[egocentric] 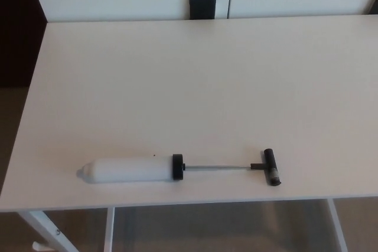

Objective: The robot walks towards a desk on which an air pump is kept in the middle. It lifts it up and holds it with its left hand and uses its right hand to compress it by pushing its handle inwards.

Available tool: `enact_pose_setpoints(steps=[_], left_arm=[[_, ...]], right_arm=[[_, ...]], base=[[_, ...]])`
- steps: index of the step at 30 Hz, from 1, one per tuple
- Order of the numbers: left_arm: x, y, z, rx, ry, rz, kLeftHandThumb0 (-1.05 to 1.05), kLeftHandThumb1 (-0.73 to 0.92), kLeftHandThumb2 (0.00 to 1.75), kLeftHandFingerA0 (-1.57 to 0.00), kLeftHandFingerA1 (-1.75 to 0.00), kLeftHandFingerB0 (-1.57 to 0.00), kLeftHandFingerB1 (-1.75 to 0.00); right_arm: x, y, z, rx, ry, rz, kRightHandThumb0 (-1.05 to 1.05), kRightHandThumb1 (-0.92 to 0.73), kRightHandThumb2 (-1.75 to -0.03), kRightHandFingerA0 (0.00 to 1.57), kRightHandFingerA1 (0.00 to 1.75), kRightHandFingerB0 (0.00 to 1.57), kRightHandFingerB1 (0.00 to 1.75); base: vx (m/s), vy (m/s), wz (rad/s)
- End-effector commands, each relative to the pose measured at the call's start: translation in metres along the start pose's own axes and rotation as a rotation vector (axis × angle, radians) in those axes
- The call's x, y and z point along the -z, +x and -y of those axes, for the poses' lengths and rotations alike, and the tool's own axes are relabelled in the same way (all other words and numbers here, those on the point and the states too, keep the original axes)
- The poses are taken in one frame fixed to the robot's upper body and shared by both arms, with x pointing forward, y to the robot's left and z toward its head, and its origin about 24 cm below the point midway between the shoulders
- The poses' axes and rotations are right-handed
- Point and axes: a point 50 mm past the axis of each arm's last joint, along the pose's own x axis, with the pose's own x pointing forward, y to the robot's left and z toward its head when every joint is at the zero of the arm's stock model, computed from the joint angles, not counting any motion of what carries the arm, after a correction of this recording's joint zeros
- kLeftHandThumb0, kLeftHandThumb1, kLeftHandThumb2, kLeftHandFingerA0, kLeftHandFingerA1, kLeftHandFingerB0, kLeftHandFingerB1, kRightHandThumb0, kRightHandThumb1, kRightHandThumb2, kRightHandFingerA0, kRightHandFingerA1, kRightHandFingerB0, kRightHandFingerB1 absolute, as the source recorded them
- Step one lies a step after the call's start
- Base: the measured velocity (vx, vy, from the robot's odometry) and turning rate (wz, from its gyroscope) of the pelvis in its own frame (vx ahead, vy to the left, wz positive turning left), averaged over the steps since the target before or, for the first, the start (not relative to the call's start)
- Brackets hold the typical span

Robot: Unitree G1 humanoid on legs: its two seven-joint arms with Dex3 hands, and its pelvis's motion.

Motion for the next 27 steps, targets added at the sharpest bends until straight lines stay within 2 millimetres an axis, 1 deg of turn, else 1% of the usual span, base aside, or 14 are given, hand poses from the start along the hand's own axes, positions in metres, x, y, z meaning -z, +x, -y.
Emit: enact_pose_setpoints(steps=[1,3,4,5,6,7,9,10,11,17,18,23,26,27], left_arm=[[-0.151,0.009,0.083,0.513,0.263,0.519,-0.47,0.48,0.63,-0.14,-0.37,-0.15,-0.32],[-0.155,0.010,0.093,0.557,0.329,0.542,-0.47,0.48,0.63,-0.14,-0.37,-0.15,-0.32],[-0.160,0.012,0.118,0.644,0.448,0.580,-0.27,0.33,0.87,-0.01,-0.50,0.00,-0.47],[-0.160,0.012,0.118,0.644,0.448,0.580,-0.27,0.33,0.87,-0.01,-0.50,0.00,-0.47],[-0.161,0.012,0.128,0.678,0.488,0.590,-0.27,0.33,0.87,-0.01,-0.50,0.00,-0.47],[-0.161,0.016,0.150,0.777,0.575,0.595,-0.39,0.43,0.56,-0.09,-0.27,-0.11,-0.24],[-0.160,0.019,0.171,0.875,0.676,0.592,-0.39,0.43,0.56,-0.09,-0.27,-0.11,-0.24],[-0.156,0.022,0.183,0.934,0.717,0.584,-0.26,0.26,0.82,-0.01,-0.50,0.00,-0.48],[-0.152,0.024,0.189,0.966,0.736,0.579,-0.26,0.26,0.82,-0.01,-0.50,0.00,-0.48],[-0.137,0.025,0.211,1.078,0.887,0.517,-0.28,0.28,0.84,-0.02,-0.50,0.00,-0.46],[-0.129,0.026,0.218,1.100,0.917,0.500,-0.40,0.43,0.53,-0.20,-0.33,-0.18,-0.28],[-0.100,0.025,0.238,1.163,0.965,0.439,-0.36,0.44,0.53,-0.21,-0.32,-0.18,-0.28],[-0.086,0.022,0.244,1.198,0.970,0.401,-0.39,0.43,0.59,-0.17,-0.35,-0.15,-0.31],[-0.076,0.020,0.248,1.217,0.986,0.376,-0.23,0.32,0.84,-0.03,-0.49,0.00,-0.46]], right_arm=[[-0.016,-0.013,-0.017,-0.083,0.110,0.067,-0.30,-0.62,-0.58,0.68,0.46,0.43,0.35],[-0.013,-0.011,-0.018,-0.084,0.104,0.062,-0.30,-0.62,-0.58,0.68,0.46,0.43,0.35],[-0.009,-0.009,-0.022,-0.090,0.099,0.046,-0.39,-0.51,-0.71,0.61,0.54,0.38,0.44],[-0.009,-0.009,-0.022,-0.090,0.099,0.046,-0.39,-0.51,-0.71,0.61,0.54,0.38,0.44],[-0.007,-0.009,-0.024,-0.094,0.100,0.037,-0.39,-0.51,-0.71,0.61,0.54,0.38,0.44],[-0.003,-0.007,-0.026,-0.093,0.088,0.019,-0.41,-0.51,-0.73,0.63,0.55,0.40,0.45],[0.001,-0.005,-0.028,-0.091,0.073,0.002,-0.41,-0.51,-0.73,0.63,0.55,0.40,0.45],[0.003,-0.004,-0.028,-0.088,0.065,-0.007,-0.33,-0.61,-0.57,0.66,0.46,0.45,0.36],[0.004,-0.003,-0.027,-0.086,0.061,-0.011,-0.33,-0.61,-0.57,0.66,0.46,0.45,0.36],[0.008,0.000,-0.025,-0.094,0.063,-0.021,-0.31,-0.64,-0.58,0.64,0.47,0.42,0.36],[0.009,0.001,-0.024,-0.093,0.064,-0.023,-0.41,-0.52,-0.74,0.61,0.55,0.37,0.45],[0.012,0.003,-0.024,-0.091,0.066,-0.031,-0.39,-0.52,-0.73,0.61,0.55,0.39,0.45],[0.013,0.003,-0.023,-0.097,0.056,-0.030,-0.41,-0.52,-0.74,0.61,0.56,0.38,0.45],[0.013,0.004,-0.022,-0.097,0.055,-0.028,-0.34,-0.61,-0.58,0.66,0.47,0.44,0.36]], base=[[0.00,0.000,0.00],[0.00,0.000,0.00],[0.00,0.000,0.00],[0.00,0.000,0.00],[0.00,0.000,0.00],[0.00,0.000,0.00],[0.00,0.000,0.00],[0.00,0.000,0.00],[0.00,0.000,0.00],[0.00,0.000,0.01],[0.00,0.000,0.00],[0.00,0.000,0.00],[0.00,0.000,0.00],[0.00,0.000,0.00]])
